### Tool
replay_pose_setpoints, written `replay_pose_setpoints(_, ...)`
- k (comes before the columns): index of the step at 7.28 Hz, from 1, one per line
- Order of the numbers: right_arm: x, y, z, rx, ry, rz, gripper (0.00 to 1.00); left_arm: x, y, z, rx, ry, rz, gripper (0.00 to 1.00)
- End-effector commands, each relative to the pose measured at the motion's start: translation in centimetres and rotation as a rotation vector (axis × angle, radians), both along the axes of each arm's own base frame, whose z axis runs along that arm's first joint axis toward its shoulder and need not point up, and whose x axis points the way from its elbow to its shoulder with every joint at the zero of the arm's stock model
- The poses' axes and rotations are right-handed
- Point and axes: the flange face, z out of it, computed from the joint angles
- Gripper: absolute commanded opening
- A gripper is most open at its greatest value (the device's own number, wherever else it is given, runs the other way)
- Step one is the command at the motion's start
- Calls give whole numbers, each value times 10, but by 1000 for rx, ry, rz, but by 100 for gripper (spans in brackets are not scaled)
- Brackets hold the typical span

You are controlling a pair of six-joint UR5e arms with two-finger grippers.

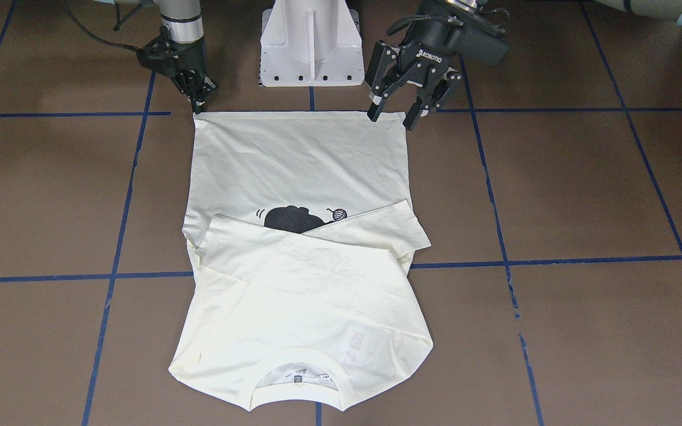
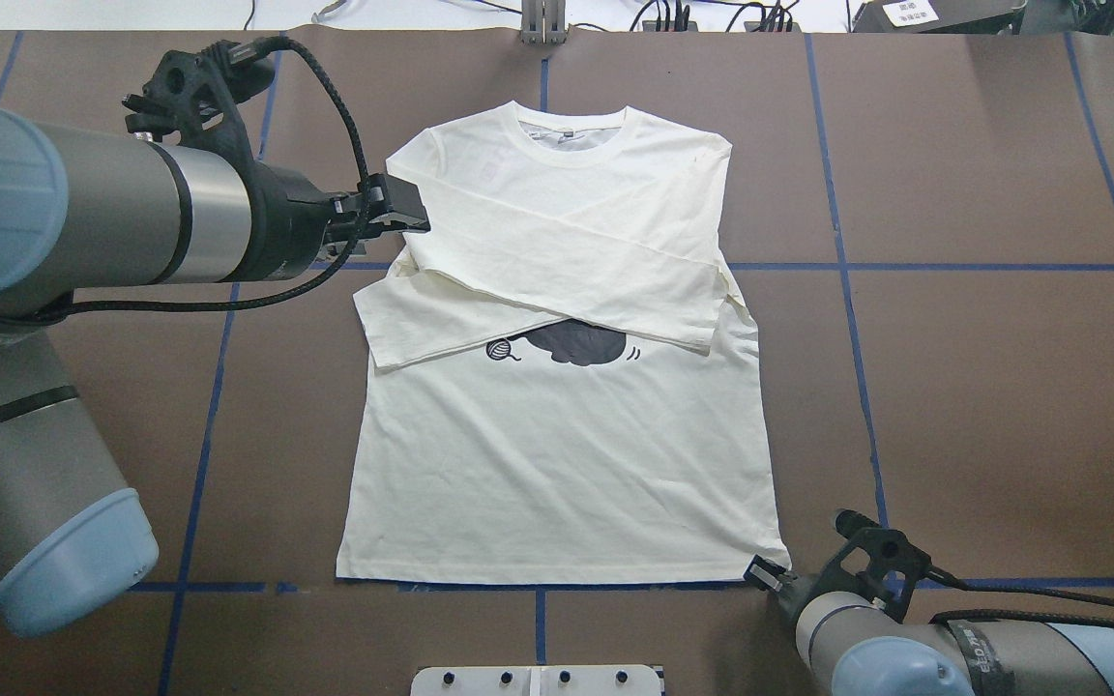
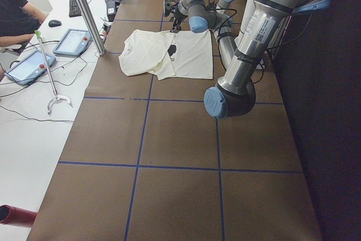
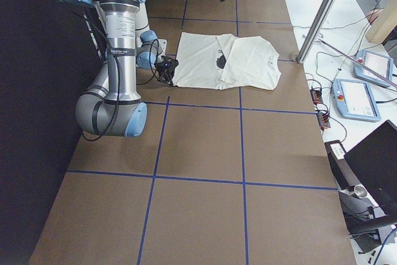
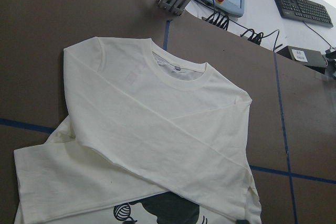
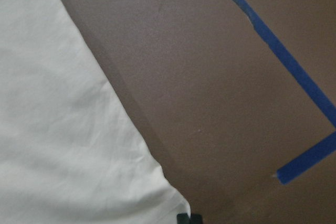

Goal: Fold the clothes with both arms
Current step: 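Lower both grippers to the hem corners nearest the robot and grasp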

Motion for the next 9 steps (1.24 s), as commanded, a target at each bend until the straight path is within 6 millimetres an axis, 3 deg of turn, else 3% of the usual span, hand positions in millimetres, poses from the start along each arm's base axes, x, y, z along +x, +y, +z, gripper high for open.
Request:
replay_pose_setpoints(1, 25, 3, -39, -19, -86, -18, 0, 11, 19, 35, -109, -99, 30, 71)
replay_pose_setpoints(2, 27, 4, -44, -24, -99, -24, 0, 34, 39, 58, -212, -140, 49, 71)
replay_pose_setpoints(4, 26, 8, -50, -49, -114, -51, 0, 99, 113, 94, -392, -192, 115, 71)
replay_pose_setpoints(6, 25, 8, -48, -48, -109, -52, 0, 139, 161, 138, -442, -293, 161, 71)
replay_pose_setpoints(8, 25, 8, -43, -45, -97, -56, 0, 163, 172, 163, -482, -345, 161, 67)
replay_pose_setpoints(9, 23, 8, -40, -43, -88, -58, 0, 165, 176, 168, -491, -355, 161, 65)
